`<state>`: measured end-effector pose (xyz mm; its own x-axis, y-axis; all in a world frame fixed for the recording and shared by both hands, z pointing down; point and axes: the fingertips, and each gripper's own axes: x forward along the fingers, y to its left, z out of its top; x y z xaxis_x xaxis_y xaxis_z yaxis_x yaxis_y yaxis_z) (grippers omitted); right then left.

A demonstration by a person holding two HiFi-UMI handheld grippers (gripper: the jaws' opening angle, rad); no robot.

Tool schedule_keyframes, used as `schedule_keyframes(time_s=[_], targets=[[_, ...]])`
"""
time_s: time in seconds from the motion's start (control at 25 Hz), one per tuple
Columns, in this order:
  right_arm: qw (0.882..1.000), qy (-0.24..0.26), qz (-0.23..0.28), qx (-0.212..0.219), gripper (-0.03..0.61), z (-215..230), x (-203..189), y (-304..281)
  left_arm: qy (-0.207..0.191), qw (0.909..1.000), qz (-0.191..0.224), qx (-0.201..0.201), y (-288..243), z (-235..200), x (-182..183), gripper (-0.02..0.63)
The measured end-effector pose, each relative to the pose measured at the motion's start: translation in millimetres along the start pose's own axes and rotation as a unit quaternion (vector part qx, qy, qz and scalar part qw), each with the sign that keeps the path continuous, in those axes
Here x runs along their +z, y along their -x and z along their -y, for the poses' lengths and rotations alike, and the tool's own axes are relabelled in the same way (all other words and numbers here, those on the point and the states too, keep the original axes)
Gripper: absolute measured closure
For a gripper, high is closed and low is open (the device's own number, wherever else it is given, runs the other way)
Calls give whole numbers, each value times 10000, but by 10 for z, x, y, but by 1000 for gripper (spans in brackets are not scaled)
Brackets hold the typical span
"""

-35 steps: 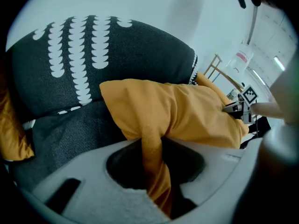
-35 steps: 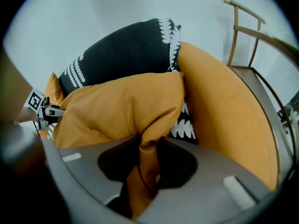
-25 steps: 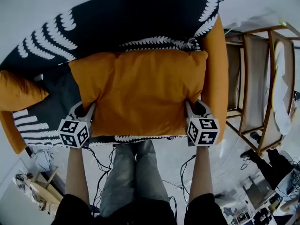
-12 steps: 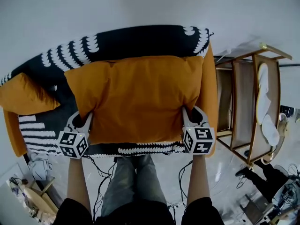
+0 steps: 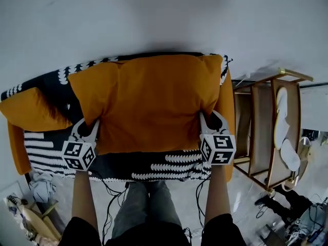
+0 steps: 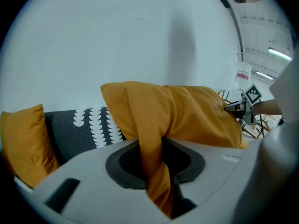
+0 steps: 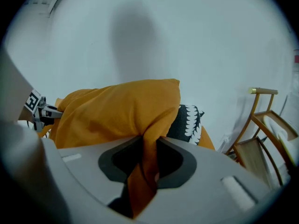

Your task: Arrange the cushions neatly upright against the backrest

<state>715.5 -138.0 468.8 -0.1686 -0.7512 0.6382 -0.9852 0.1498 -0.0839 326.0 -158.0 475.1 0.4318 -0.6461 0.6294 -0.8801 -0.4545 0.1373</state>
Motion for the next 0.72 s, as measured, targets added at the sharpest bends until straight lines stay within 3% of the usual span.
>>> schedule_keyframes(time_s=[0.4,0.72], targets=[[9999,-40,-92,-3,471,85,83,-377,-6,9999,-96,43,-300,-160,95,503],[9993,-60,-361,-63,469,137,-178,-641,93,9990,-440,45,-519,-218,-219,490]])
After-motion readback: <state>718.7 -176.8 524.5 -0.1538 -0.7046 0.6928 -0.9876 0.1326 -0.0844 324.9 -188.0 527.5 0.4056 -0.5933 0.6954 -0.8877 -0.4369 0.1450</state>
